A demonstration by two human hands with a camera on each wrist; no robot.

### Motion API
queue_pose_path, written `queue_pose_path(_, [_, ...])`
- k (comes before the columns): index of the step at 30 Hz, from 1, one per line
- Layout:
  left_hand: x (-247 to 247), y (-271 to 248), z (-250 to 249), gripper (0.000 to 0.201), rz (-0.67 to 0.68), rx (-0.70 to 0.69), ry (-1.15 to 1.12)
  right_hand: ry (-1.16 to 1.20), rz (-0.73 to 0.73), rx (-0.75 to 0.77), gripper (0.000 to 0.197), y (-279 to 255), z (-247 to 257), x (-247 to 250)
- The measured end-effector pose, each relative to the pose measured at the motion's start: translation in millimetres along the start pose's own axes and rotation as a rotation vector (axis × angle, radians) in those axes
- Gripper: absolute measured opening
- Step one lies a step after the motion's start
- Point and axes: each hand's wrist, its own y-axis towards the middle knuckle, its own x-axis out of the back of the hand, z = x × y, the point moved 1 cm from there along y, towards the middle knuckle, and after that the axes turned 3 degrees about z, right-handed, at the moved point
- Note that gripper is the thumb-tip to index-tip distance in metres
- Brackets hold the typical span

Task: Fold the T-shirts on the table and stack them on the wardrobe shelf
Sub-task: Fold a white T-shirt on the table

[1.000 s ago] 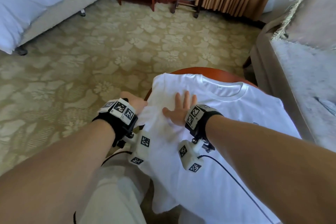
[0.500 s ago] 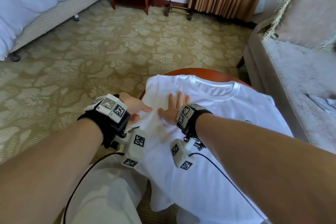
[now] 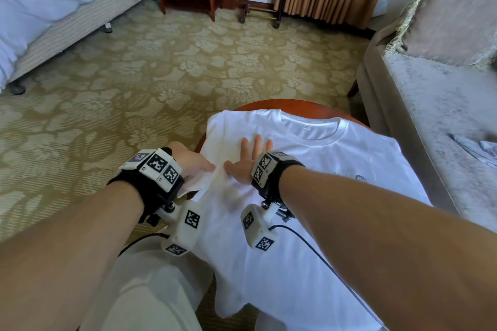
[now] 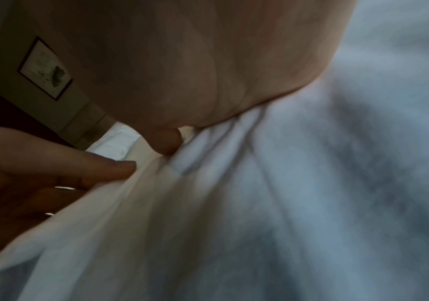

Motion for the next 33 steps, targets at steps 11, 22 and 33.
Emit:
queue_pose_path(11, [-6.1,-14.1,-20.2,0.029,-0.010,-0.162,-0.025,-0.028,0.011,-0.007,0.084,2.1,0.6,0.9])
queue_pose_path(22, [3.2,-16.6,-15.0,0.013,0.267,0.105,-0.880,0.013,0.031,-0.007,0.081,-4.0,2.8,0.3])
queue_pose_path(33, [-15.1,-7.1,-13.1,0.029,0.306,0.095,-0.497,0.045,0.062,0.008,0.078,-10.0,2.1,4.3])
